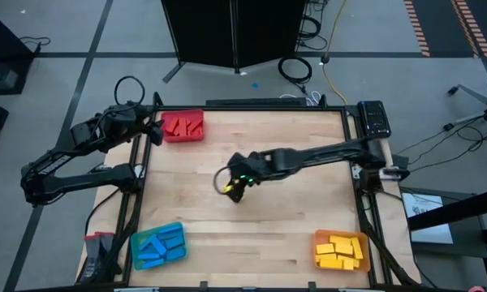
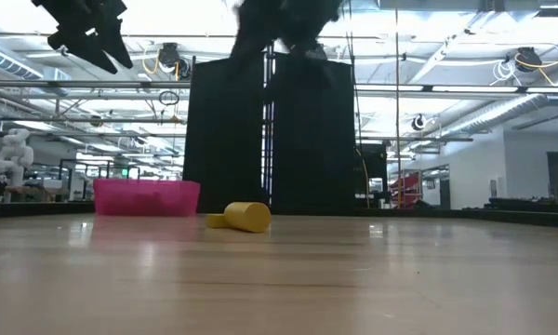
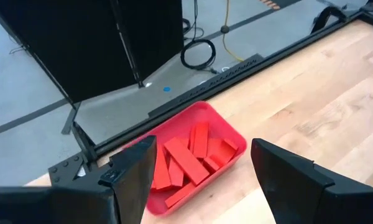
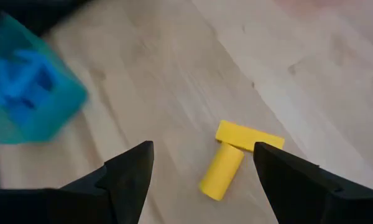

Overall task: Sort blocks
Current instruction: Put the yellow block into the orange bin

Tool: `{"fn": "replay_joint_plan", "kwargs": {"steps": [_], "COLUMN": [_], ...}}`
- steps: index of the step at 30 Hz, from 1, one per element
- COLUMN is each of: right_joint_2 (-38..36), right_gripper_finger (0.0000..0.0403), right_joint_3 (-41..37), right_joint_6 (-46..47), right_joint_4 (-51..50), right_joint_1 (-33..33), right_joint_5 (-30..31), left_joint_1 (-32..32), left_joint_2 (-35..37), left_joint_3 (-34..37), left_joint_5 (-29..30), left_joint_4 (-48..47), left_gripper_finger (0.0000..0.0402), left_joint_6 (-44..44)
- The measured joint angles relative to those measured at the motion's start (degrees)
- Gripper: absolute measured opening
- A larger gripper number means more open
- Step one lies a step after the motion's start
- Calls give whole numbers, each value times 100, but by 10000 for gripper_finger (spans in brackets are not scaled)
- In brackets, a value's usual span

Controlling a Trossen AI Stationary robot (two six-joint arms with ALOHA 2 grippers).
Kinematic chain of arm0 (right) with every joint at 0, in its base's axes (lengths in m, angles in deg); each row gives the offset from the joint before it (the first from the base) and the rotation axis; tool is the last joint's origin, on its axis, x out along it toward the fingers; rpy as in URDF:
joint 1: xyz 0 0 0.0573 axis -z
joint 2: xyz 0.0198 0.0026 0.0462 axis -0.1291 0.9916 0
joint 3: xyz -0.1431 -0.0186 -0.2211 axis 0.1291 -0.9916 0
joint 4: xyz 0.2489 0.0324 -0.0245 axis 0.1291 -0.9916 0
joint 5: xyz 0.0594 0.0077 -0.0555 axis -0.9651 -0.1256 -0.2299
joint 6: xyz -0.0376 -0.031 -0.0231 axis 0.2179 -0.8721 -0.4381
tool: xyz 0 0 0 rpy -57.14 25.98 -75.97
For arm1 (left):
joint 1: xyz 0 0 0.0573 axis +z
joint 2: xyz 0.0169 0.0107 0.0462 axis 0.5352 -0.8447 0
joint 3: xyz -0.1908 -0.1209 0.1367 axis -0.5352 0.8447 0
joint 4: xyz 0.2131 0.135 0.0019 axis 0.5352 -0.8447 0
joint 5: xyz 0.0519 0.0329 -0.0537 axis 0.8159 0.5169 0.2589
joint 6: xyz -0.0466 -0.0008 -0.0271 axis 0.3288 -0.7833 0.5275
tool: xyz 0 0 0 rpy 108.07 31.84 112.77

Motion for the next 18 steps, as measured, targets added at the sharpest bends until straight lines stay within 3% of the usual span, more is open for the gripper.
{"fn": "replay_joint_plan", "kwargs": {"steps": [9,14,18], "right_joint_2": [1556,1969,2199], "right_gripper_finger": [272,272,272], "right_joint_3": [1794,1978,1975], "right_joint_6": [197,456,500], "right_joint_4": [-2166,-2254,-2473], "right_joint_1": [79,72,70], "right_joint_5": [2,-41,-419], "left_joint_1": [1,1,-1], "left_joint_2": [6,6,6], "left_joint_3": [0,0,0], "left_joint_5": [-2,-4,-9], "left_joint_4": [-91,-87,-90], "left_gripper_finger": [267,267,267], "left_joint_6": [-2,-136,-140]}}
